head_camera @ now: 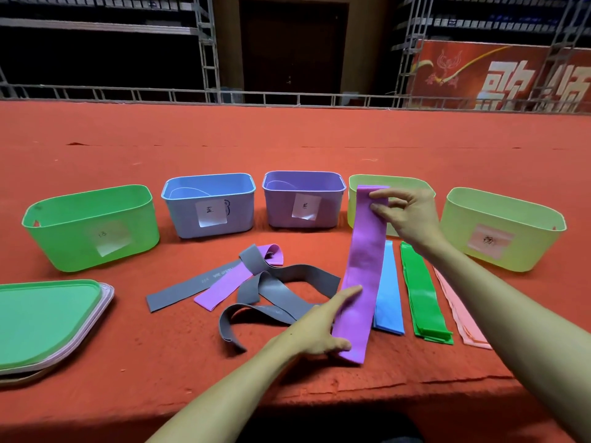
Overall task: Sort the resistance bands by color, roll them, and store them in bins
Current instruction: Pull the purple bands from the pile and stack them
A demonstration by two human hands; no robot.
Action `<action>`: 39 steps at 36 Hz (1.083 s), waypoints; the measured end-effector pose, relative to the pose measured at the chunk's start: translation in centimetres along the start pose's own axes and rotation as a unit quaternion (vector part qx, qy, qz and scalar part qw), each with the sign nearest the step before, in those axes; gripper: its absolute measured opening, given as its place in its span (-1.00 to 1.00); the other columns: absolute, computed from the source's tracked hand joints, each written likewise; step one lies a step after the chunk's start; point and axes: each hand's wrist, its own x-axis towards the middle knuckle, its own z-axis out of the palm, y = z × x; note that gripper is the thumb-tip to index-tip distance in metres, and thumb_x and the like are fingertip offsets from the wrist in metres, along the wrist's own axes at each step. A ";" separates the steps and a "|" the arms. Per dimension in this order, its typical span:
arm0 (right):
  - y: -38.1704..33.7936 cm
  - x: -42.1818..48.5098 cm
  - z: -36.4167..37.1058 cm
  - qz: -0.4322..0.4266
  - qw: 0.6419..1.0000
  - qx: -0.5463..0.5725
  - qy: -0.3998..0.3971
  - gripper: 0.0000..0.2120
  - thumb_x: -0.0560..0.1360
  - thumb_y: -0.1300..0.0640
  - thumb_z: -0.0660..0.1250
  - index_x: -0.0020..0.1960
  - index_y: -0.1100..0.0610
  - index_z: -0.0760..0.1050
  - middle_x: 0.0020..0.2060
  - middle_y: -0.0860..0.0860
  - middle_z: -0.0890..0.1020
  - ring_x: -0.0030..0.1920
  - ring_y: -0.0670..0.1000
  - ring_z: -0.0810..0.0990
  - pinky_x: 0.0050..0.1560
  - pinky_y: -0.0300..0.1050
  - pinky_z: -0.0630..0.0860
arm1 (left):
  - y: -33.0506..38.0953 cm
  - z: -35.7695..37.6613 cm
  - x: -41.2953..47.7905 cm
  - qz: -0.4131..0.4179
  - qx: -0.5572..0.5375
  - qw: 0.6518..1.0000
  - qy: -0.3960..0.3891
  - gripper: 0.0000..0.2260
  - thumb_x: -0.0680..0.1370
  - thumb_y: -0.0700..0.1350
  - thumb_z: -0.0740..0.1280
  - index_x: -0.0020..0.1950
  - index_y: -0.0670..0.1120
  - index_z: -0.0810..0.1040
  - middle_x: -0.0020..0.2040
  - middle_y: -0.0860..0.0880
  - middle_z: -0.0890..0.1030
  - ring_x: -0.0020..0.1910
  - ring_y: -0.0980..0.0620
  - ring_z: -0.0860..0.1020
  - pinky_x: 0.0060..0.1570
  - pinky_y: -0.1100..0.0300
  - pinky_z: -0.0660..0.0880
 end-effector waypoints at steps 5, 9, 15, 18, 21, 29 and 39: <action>0.4 -1.0 0.1 0.012 1.000 0.014 -0.002 -0.77 0.42 0.38 0.43 -0.04 0.09 0.64 -0.26 0.31 0.65 -0.28 0.01 0.51 -0.22 0.21 0.58 | -0.1 0.6 -0.5 -0.012 0.004 1.000 0.005 -0.14 0.44 -0.11 0.44 0.48 0.38 -0.05 0.45 0.05 0.37 0.21 -0.11 0.48 0.24 -0.01 0.43; 0.1 -1.5 0.1 0.001 1.000 0.026 0.007 -0.74 0.42 0.39 0.43 -0.06 0.04 0.64 -0.23 0.25 0.67 -0.25 0.01 0.55 -0.17 0.22 0.58 | -0.3 0.2 -1.2 -0.002 0.009 1.000 0.013 -0.23 0.49 0.01 0.42 0.50 0.35 -0.02 -0.02 -0.09 0.59 -0.19 -0.03 0.49 0.01 0.07 0.48; 0.1 -2.6 0.2 -0.012 0.999 0.037 -0.006 -0.74 0.40 0.39 0.44 -0.05 0.07 0.64 -0.22 0.10 0.67 -0.24 -0.02 0.58 -0.11 0.12 0.62 | 0.0 -2.2 -3.5 0.029 0.014 0.998 0.056 -0.55 0.51 -0.07 0.42 0.39 0.00 0.42 0.24 0.04 0.52 0.04 0.07 0.57 0.01 0.45 0.43; -0.1 -2.9 0.4 -0.016 0.999 0.033 -0.010 -0.72 0.40 0.40 0.45 -0.06 0.04 0.64 -0.23 -0.01 0.66 -0.28 -0.15 0.58 -0.13 -0.02 0.59 | -0.9 -4.8 -4.8 0.049 0.041 0.994 0.089 -0.75 0.52 -0.12 0.41 0.18 -0.10 0.56 0.17 0.00 0.56 0.02 0.12 0.57 0.03 0.36 0.49; -0.2 -3.3 0.5 -0.021 0.999 0.027 -0.019 -0.69 0.39 0.39 0.46 -0.08 -0.02 0.63 -0.22 -0.04 0.67 -0.28 -0.17 0.57 -0.14 -0.10 0.57 | -3.2 -8.2 -6.2 0.031 0.052 0.989 0.136 -0.85 0.50 -0.13 0.39 0.06 -0.09 0.60 0.05 0.06 0.59 -0.05 0.20 0.57 -0.06 0.37 0.50; -0.5 -4.4 0.9 -0.031 0.999 0.015 -0.035 -0.71 0.38 0.38 0.47 -0.07 0.01 0.64 -0.14 0.06 0.70 -0.24 -0.15 0.59 -0.06 -0.19 0.58 | -12.3 -15.0 -9.2 -0.143 0.217 0.954 0.149 -0.86 0.47 -0.29 0.39 -0.02 -0.12 0.66 -0.04 -0.10 0.63 -0.06 -0.04 0.60 -0.04 0.19 0.45; -0.3 -5.0 1.3 -0.057 0.996 -0.036 -0.060 -0.71 0.37 0.34 0.49 -0.07 -0.03 0.65 -0.20 -0.15 0.68 -0.20 -0.12 0.61 -0.03 -0.11 0.58 | -16.7 -14.7 -9.9 -0.162 0.265 0.947 0.077 -0.89 0.42 -0.24 0.41 -0.12 -0.06 0.64 -0.13 0.01 0.58 -0.11 0.01 0.55 -0.05 0.18 0.45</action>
